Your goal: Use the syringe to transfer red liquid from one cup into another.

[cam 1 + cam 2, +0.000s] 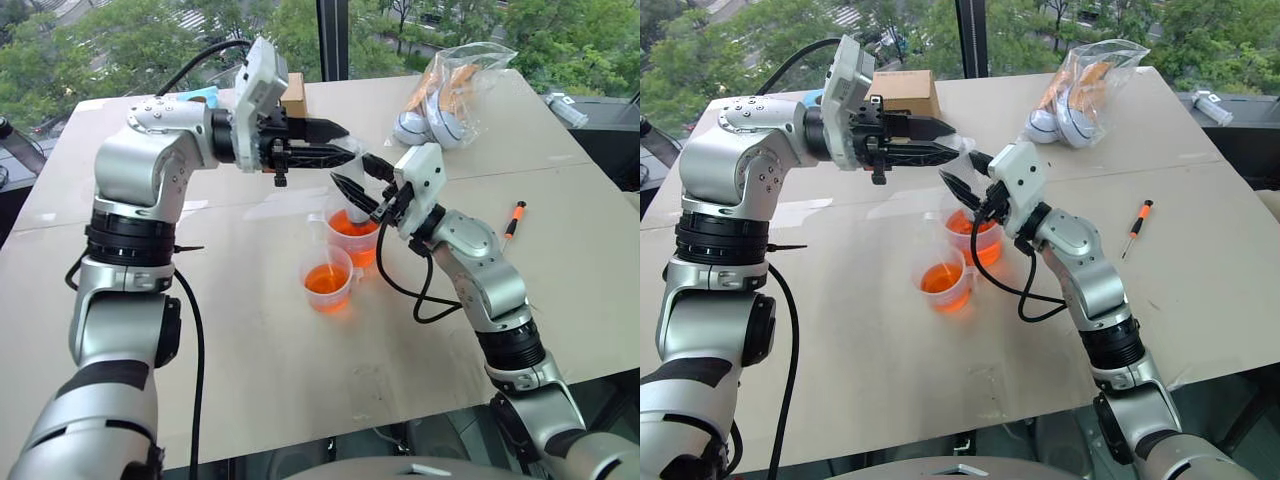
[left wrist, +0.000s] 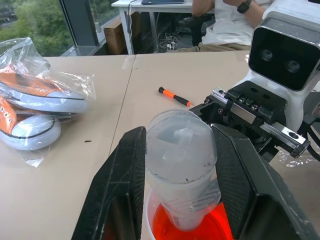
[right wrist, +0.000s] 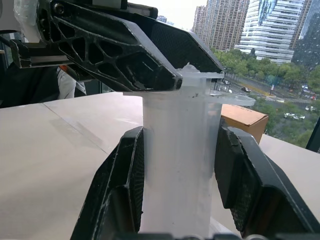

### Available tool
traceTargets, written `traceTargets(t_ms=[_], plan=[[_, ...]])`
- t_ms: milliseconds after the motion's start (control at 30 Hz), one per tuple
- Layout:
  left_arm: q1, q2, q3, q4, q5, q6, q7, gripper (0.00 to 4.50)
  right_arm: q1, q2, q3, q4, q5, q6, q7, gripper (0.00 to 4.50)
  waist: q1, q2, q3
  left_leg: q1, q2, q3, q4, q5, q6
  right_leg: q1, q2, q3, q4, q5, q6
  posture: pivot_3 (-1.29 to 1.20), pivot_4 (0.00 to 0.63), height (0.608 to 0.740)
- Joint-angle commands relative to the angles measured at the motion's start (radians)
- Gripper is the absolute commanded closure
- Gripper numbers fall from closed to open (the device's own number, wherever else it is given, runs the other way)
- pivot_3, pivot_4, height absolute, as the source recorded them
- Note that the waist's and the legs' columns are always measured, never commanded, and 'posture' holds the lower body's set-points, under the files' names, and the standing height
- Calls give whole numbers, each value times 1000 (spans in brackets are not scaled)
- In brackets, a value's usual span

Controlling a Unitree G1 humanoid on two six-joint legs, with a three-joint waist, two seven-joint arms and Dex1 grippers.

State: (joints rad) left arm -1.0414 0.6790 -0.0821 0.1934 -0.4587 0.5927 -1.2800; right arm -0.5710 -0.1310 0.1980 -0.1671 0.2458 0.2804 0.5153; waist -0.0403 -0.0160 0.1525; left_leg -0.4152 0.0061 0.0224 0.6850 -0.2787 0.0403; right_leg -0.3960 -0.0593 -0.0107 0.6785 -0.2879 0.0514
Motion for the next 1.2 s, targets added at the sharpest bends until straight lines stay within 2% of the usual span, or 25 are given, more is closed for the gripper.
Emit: traceTargets(t_ms=[33, 333, 467, 1200], plan=[[-59, 5, 38, 14, 8, -31, 10, 3104, 10, 10, -9, -28, 13, 25, -12, 2925, 0, 0, 0, 0, 0, 0, 0, 0, 0, 0, 0, 0, 0, 0, 0, 0, 150, 740], [-104, -24, 69, 63, 19, -67, 51, 3104, 31, 20, 8, -24, -3, 71, -33, 2925, -1, 0, 0, 0, 0, 0, 0, 0, 0, 0, 0, 0, 0, 0, 0, 0, 150, 740], [-129, -58, 145, 69, -68, -50, 46, 3104, 34, 19, 20, -24, -10, 73, -30, 2925, 0, 0, 0, 0, 0, 0, 0, 0, 0, 0, 0, 0, 0, 0, 0, 0, 150, 740], [-159, -72, 164, 147, -42, -116, 102, 3104, 40, 26, 32, -28, -19, 63, -27, 2925, -1, 0, 0, 0, 0, 0, 0, 0, 0, 0, 0, 0, 0, 0, 0, 0, 150, 740]])
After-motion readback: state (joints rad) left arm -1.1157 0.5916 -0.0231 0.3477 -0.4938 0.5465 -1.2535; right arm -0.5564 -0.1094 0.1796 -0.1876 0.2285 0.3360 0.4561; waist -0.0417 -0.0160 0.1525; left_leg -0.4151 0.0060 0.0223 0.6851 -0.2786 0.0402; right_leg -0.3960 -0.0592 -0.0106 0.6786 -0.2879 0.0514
